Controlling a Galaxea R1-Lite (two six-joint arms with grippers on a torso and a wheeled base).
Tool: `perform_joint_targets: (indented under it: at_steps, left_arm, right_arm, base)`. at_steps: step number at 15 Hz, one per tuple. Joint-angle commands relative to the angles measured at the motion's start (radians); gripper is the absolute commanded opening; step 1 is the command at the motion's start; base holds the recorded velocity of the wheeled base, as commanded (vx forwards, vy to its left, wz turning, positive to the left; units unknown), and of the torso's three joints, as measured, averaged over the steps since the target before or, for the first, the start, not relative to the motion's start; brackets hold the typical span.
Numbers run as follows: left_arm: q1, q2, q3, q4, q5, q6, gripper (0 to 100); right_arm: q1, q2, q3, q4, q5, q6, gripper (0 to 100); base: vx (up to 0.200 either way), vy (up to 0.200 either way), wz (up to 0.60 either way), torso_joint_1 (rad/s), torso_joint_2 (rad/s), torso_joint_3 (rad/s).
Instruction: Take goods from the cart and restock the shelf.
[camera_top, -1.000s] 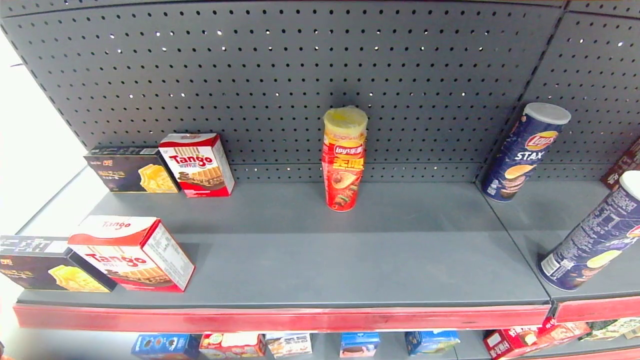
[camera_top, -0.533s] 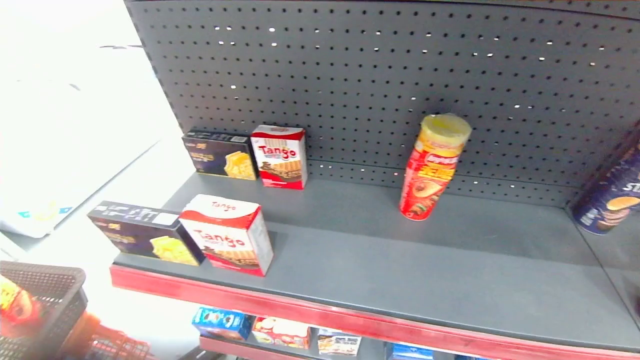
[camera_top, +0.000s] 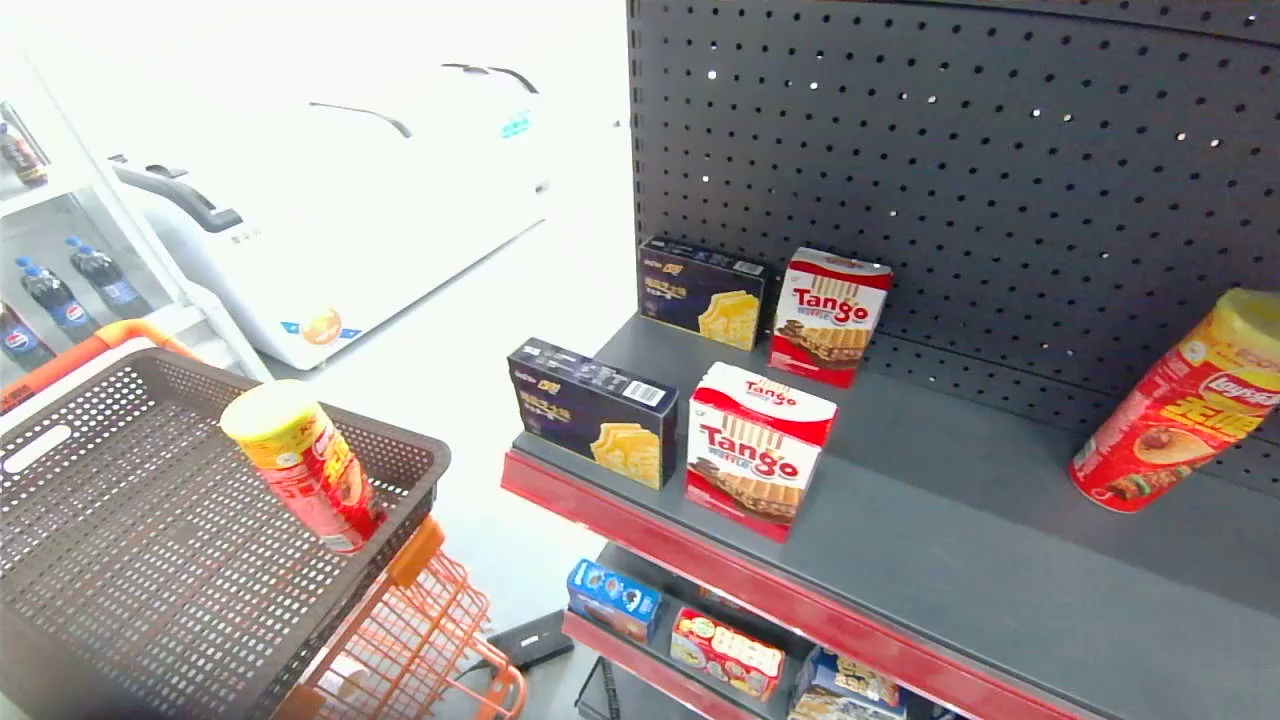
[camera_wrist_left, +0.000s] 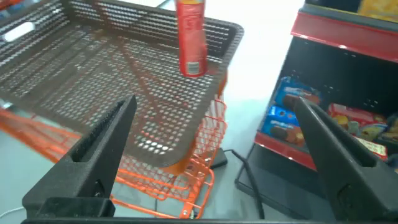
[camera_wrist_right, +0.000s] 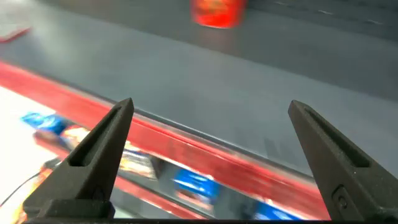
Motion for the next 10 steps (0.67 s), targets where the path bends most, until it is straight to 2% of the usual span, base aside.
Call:
perform_joint_targets:
  at_steps: [1,8,10]
  left_arm:
    - [0.000,0.000,0.000,-0.001,-0.001,0.000,100]
    - [0.000,0.000,0.000,-0.001,-0.004,0.002,100]
    - [0.002,0.000,0.000,-0.004,0.003,0.011,100]
  right_arm:
    - [0.001,0.001,0.000,0.000,0.000,-0.001,100]
    - [0.001,0.001,0.000,0.000,0.000,-0.001,100]
    - [0.001,0.001,0.000,0.000,0.000,-0.001,100]
  base:
    - [0.000,0.000,0.00,0.000,0.00,0.000]
    - [0.000,0.000,0.00,0.000,0.00,0.000]
    - [0.000,0.000,0.00,0.000,0.00,0.000]
